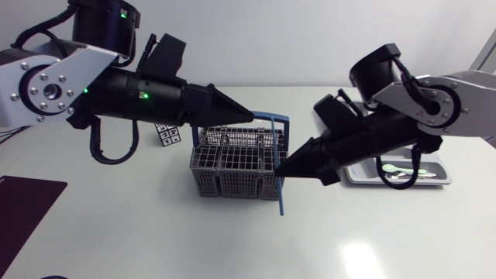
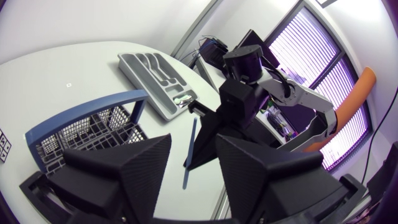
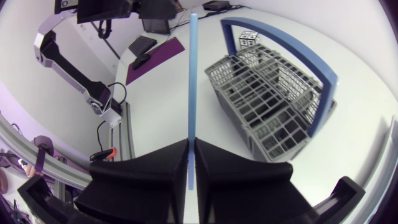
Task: Transfer all utensils from the basket to the drawer tray.
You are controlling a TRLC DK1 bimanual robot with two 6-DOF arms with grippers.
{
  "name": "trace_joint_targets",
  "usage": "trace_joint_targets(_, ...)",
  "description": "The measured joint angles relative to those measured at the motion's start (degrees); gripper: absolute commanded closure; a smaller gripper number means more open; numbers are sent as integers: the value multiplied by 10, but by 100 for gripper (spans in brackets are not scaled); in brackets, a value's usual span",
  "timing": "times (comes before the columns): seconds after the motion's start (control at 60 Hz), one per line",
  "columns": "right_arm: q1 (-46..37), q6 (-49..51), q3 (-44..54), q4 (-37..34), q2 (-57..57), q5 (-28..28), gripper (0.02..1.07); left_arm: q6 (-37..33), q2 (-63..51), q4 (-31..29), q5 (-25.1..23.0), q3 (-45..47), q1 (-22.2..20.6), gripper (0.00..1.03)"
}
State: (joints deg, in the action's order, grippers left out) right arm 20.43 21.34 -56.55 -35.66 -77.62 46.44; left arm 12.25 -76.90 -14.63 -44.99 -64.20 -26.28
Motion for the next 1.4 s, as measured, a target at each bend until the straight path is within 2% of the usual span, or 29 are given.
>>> trace_joint_targets(0.067,-40,13,0,-15,2,0,101,-1,6,-12,0,0,16,46)
trace_joint_targets(0.2,-137,36,-14,-45,2,-2,101,-7,24,-26,28,0,47,33)
trace_joint_targets(0.283,-195,46,-42,-50,-8,-19,101,-21,38,-33,64,0,60,29)
trace_joint_targets(0.417,-268,49,-94,-48,-48,-61,101,-60,61,-49,123,0,71,28)
trace_joint_targets(0.633,-300,41,-123,2,-131,-155,101,-109,88,-51,207,12,75,27)
trace_joint_targets(0.8,-314,17,-156,19,-204,-212,101,-141,103,-54,292,34,75,20)
trace_joint_targets(0.9,-315,5,-172,33,-234,-245,101,-156,113,-55,318,50,78,20)
trace_joint_targets(1.067,-315,-14,-195,46,-277,-288,100,-185,130,-52,361,77,79,13)
trace_joint_targets(1.167,-313,-22,-207,58,-306,-315,86,-204,145,-41,393,100,78,11)
trace_joint_targets(1.267,-310,-28,-211,65,-330,-329,55,-214,159,-24,397,122,82,7)
trace_joint_targets(1.333,-306,-31,-211,71,-341,-332,42,-216,170,-12,398,140,89,7)
trace_joint_targets(1.4,-305,-32,-211,75,-345,-335,21,-221,181,-5,398,157,100,6)
